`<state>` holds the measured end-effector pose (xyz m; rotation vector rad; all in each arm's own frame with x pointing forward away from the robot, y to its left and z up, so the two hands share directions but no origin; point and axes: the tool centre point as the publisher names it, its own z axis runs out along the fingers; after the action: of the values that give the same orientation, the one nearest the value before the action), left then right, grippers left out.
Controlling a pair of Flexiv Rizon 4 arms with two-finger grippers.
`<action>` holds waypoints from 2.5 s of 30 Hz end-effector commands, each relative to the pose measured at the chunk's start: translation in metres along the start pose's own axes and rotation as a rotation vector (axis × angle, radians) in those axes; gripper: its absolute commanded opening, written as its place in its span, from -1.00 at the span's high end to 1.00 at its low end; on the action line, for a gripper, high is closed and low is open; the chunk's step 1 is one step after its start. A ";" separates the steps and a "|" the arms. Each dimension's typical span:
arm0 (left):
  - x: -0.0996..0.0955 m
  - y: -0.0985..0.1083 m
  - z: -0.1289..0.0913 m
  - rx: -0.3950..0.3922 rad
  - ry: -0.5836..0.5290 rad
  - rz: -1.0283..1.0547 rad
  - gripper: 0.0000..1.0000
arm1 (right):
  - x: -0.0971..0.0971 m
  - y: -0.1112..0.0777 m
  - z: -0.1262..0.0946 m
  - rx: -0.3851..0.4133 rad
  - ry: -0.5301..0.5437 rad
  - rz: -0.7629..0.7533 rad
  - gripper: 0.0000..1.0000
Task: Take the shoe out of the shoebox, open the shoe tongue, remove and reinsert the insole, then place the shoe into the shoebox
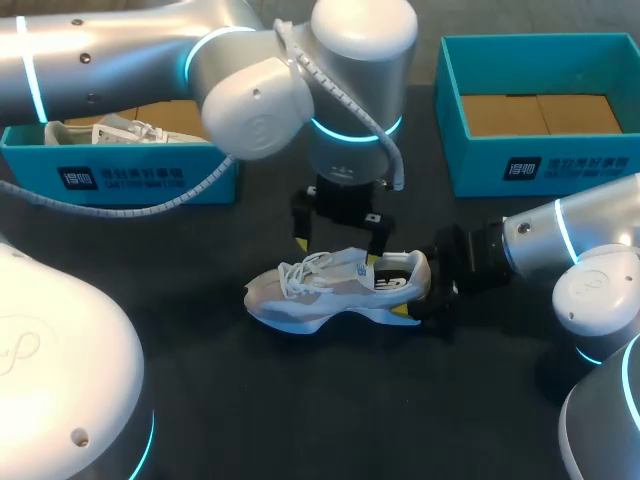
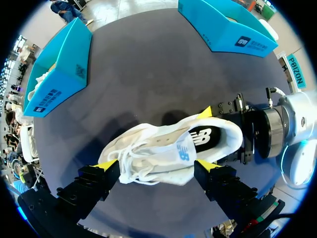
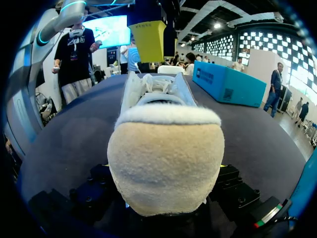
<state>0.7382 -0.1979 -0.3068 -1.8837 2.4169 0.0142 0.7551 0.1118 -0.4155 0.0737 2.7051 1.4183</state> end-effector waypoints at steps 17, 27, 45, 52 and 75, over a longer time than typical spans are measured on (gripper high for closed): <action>0.028 -0.017 0.043 -0.067 -0.057 -0.011 -1.00 | 0.000 -0.001 0.006 0.002 -0.002 -0.001 1.00; 0.021 -0.014 0.048 -0.080 -0.115 -0.011 -1.00 | 0.000 -0.001 0.006 0.002 -0.002 -0.001 1.00; -0.031 0.006 0.023 -0.053 -0.107 -0.094 -0.08 | 0.000 -0.001 0.006 0.002 -0.002 -0.001 1.00; -0.029 0.011 0.016 -0.054 -0.041 -0.076 1.00 | 0.000 -0.001 0.006 0.002 -0.002 -0.001 1.00; -0.083 0.031 -0.007 -0.041 0.132 -0.099 1.00 | 0.000 -0.001 0.006 0.002 -0.002 -0.001 1.00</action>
<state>0.7321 -0.1295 -0.2958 -2.0253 2.3762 0.0573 0.7550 0.1120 -0.4155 0.0735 2.7050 1.4184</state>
